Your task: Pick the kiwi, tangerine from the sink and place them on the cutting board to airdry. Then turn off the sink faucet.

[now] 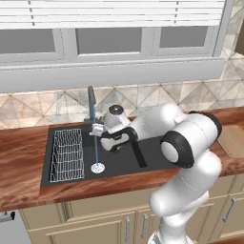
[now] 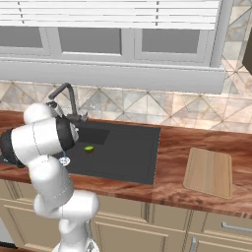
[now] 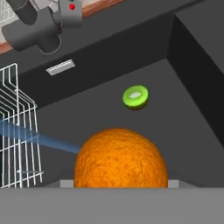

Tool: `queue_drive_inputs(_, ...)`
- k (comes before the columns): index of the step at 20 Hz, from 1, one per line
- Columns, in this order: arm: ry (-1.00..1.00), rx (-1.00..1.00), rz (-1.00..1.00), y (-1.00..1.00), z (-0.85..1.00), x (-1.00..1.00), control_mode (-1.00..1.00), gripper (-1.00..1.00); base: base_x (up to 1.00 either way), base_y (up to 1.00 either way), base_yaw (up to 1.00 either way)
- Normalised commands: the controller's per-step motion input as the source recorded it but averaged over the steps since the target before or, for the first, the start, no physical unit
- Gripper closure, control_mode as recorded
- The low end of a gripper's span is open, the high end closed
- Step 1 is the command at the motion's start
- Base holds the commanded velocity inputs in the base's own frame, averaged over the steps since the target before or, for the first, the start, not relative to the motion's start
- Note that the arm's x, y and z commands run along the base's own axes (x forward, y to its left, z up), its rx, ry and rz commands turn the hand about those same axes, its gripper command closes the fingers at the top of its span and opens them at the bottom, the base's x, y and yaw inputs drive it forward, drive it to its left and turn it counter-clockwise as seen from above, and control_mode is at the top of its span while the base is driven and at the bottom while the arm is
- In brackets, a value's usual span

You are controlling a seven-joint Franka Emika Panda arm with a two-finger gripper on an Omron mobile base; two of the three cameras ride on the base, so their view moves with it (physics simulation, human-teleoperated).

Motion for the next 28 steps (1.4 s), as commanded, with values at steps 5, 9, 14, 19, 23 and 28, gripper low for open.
queue_drive_inputs(5, -0.13, 0.00, 0.08, -0.24, 0.54, -0.29, -1.00, 1.00, 0.00, 0.00, 0.00)
queue_drive_inputs(9, -0.07, 0.00, 0.07, -0.26, 0.51, -0.40, -1.00, 1.00, 0.00, 0.00, 0.00)
queue_drive_inputs(14, -0.13, 0.00, 0.11, -0.31, 0.45, -0.60, -1.00, 1.00, 0.00, 0.00, 0.00)
queue_drive_inputs(19, -0.13, 0.00, 0.11, -0.27, 0.62, -0.68, -1.00, 1.00, 0.00, 0.00, 0.00)
queue_drive_inputs(23, 0.00, 0.00, 0.05, -0.26, 0.85, -0.59, -1.00, 1.00, 0.00, 0.00, 0.00)
queue_drive_inputs(28, 0.01, -0.01, 0.01, -0.37, 0.84, -0.68, -1.00, 1.00, 0.00, 0.00, 0.00)
